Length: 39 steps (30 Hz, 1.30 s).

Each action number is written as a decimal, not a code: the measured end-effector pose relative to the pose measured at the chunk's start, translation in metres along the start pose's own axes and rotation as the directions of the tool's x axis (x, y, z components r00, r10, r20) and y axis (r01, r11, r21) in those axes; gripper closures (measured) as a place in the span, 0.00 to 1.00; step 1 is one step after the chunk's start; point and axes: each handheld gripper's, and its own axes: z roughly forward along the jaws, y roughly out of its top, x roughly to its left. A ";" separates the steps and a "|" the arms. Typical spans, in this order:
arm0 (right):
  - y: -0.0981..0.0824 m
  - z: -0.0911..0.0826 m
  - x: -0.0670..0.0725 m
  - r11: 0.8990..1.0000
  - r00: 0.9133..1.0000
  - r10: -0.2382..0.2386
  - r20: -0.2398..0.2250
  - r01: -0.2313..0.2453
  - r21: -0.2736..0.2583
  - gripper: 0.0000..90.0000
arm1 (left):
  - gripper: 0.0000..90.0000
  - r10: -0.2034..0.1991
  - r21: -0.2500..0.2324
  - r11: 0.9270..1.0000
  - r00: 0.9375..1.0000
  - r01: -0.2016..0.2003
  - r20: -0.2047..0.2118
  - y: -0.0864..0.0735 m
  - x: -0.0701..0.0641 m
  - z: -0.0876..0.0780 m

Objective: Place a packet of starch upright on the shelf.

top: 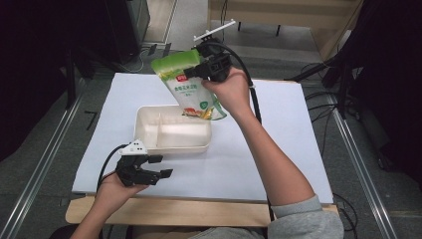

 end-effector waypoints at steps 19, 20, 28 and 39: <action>0.003 0.073 0.030 0.997 0.998 -0.039 -0.058 0.042 0.064 1.00 | 0.37 -0.004 -0.007 1.000 1.000 0.004 0.010 0.000 0.000 -0.001; 0.002 0.077 0.030 0.997 0.997 -0.039 -0.064 0.044 0.067 1.00 | 0.37 -0.004 -0.007 1.000 1.000 0.004 0.011 0.000 0.000 -0.001; -0.028 0.110 0.018 0.991 0.997 -0.030 -0.064 0.038 0.126 1.00 | 0.37 0.000 0.001 1.000 1.000 0.000 0.008 0.000 -0.001 0.000; -0.064 0.099 -0.040 0.995 0.997 0.057 -0.060 -0.052 0.082 0.95 | 0.37 0.006 0.004 1.000 1.000 -0.006 0.009 0.000 -0.001 0.002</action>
